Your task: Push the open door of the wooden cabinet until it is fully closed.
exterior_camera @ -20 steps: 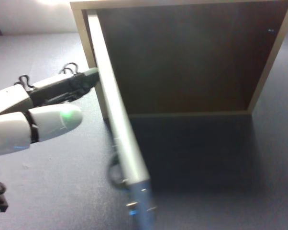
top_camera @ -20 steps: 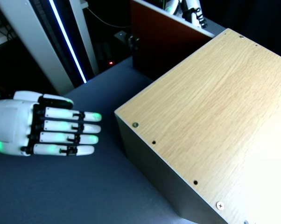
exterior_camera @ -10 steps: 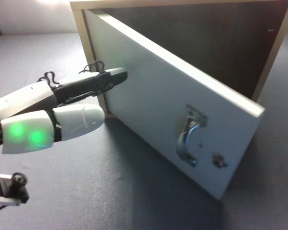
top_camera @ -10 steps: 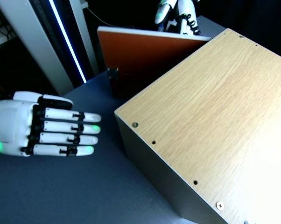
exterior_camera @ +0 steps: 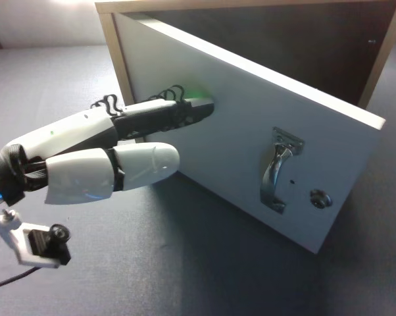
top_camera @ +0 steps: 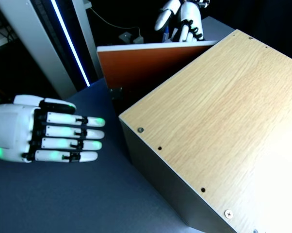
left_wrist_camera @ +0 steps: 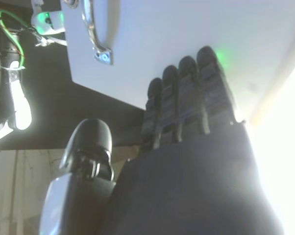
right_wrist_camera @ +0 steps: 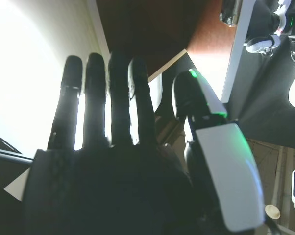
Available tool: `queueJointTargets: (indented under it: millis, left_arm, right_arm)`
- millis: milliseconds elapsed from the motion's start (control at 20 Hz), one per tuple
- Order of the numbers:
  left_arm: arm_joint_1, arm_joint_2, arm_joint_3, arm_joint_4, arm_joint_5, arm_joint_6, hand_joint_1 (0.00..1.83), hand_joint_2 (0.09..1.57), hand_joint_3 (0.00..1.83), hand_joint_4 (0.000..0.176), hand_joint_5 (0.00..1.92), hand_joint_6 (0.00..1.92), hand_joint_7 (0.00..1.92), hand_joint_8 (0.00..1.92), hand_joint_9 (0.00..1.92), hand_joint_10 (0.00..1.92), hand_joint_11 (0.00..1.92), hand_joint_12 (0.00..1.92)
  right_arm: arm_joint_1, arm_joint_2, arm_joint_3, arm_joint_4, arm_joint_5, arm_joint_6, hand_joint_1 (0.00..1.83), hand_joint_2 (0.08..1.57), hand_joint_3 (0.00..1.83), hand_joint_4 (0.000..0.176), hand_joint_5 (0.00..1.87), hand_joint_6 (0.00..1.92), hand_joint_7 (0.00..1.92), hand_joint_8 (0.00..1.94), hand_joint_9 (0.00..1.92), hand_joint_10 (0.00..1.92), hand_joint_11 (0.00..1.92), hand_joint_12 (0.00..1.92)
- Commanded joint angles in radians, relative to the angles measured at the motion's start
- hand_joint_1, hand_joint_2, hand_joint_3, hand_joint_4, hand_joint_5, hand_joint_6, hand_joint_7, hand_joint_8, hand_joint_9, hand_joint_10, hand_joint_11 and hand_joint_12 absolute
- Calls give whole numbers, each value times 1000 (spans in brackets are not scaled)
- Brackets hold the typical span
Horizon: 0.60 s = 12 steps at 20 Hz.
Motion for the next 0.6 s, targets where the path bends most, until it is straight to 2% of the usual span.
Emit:
queueJointTargets:
  millis: [0,200,400,450,550]
  left_arm:
    - [-17,-5,6,-20,-110,-5,0,1481,2,0,186,2,206,2,194,6,193,31]
    - [-59,-40,30,-7,-91,-5,0,1499,8,0,186,7,211,4,211,9,224,43]
    - [-103,-67,54,7,-70,-5,0,1500,5,0,201,7,255,16,240,14,212,38]
    - [-121,-78,67,10,-59,-5,0,1503,6,0,211,11,263,18,245,15,211,37]
    - [-154,-92,87,14,-39,-5,22,1507,3,0,187,0,217,1,192,0,168,26]
  right_arm:
    - [8,-1,5,25,123,10,476,1409,0,0,423,1,451,1,361,1,110,533]
    - [8,-1,6,25,123,10,364,1404,0,0,422,0,457,1,369,1,119,529]
    - [8,-1,7,27,123,10,516,1398,0,0,426,1,446,1,353,1,97,533]
    - [8,-1,7,28,124,10,502,1401,0,0,427,1,446,1,361,3,104,553]
    - [6,-1,8,28,124,10,497,1414,0,0,407,1,424,0,377,1,82,693]
